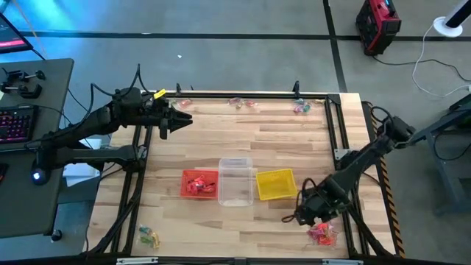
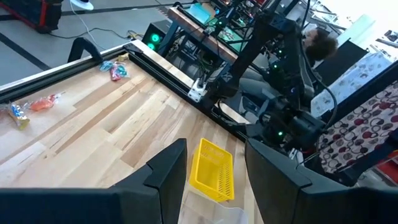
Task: Sort candy by brand, put in halloween buckets
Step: Put the orange chocolate bar into the orange bin
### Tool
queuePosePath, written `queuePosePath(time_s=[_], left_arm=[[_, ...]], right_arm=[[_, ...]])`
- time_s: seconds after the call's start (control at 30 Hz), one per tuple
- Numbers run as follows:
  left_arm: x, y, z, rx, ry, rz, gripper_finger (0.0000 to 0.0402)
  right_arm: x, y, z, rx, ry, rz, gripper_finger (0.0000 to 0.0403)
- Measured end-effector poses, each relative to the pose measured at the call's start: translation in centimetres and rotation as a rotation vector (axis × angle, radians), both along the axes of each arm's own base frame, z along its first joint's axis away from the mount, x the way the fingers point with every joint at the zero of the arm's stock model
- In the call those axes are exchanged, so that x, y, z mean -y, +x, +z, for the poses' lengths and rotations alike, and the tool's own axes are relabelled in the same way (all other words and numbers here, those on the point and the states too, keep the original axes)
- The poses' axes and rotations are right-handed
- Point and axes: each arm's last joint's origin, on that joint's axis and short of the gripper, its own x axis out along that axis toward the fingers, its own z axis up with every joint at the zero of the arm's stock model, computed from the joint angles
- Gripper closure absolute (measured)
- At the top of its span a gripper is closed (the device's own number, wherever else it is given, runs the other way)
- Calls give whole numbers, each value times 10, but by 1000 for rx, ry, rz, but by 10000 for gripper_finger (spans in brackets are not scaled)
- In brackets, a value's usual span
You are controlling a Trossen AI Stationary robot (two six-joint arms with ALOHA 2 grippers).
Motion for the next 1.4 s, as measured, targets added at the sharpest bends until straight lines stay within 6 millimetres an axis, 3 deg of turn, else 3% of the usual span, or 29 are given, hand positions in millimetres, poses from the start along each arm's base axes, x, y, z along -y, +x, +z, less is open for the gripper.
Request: queuePosePath(time_s=[0.2, 0.6, 0.9, 1.07, 1.3, 1.4], left_arm=[[0, 0, 0, 0, 3, -1, 248], [0, 0, 0, 0, 1, -1, 248], [0, 0, 0, 0, -8, 0, 248], [0, 0, 0, 0, -8, 0, 248], [0, 0, 0, 0, -10, 1, 248], [0, 0, 0, 0, -10, 1, 248]], right_arm=[[-1, -18, -18, -142, -73, -144, 167], [2, -23, -35, -172, -46, -147, 169], [-11, -11, -53, -136, -1, -137, 230], [-12, -12, -64, -178, -42, -129, 242], [-13, -11, -63, -170, -52, -131, 244], [-14, -9, -59, -164, -61, -118, 263]])
